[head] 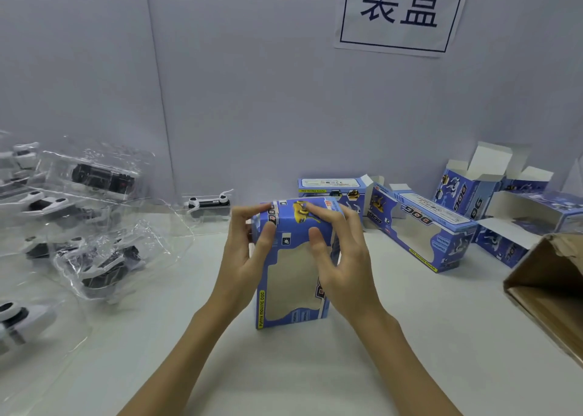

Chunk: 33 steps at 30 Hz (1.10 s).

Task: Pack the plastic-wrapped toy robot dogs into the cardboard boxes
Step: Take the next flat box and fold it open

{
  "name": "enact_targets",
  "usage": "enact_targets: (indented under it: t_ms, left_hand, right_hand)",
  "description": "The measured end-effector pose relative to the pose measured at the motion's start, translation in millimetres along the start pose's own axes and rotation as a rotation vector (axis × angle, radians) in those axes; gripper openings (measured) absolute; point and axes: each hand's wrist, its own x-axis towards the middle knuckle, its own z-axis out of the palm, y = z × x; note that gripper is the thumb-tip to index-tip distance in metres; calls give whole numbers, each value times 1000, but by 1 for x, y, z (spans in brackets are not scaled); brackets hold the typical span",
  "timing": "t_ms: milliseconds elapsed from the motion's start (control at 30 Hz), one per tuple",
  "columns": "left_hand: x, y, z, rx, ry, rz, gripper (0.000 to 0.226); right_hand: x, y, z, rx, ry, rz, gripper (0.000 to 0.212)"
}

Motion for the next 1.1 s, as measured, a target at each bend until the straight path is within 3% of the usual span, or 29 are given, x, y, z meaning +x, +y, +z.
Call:
enact_targets:
  t_ms: [167, 233, 300, 467, 633, 867, 1100]
  left_hand:
    - [1, 10, 9, -123, 66, -65, 33]
    - [0, 12, 13, -163, 72, -55, 42]
    - [0, 15, 14, -182, 63, -91, 36]
    - [0, 16, 9, -221, -47, -132, 15]
    - [3, 11, 8, -220, 19, -143, 8]
    - [7, 5, 14, -201, 115, -81, 53]
    - [1, -2, 15, -98, 28, -101, 28]
  right_hand:
    - [0, -8, 6, 226, 47, 64, 34]
    - [0, -12, 9, 451, 52, 144, 44]
    - [3, -13, 8, 552, 98, 274, 49]
    - [8, -5, -4, 563, 40, 406, 41]
    - [11, -4, 2, 422, 69, 359, 28]
    - [20, -3, 15, 497, 191, 388, 61]
    - [24, -3, 7, 594, 71, 495, 36]
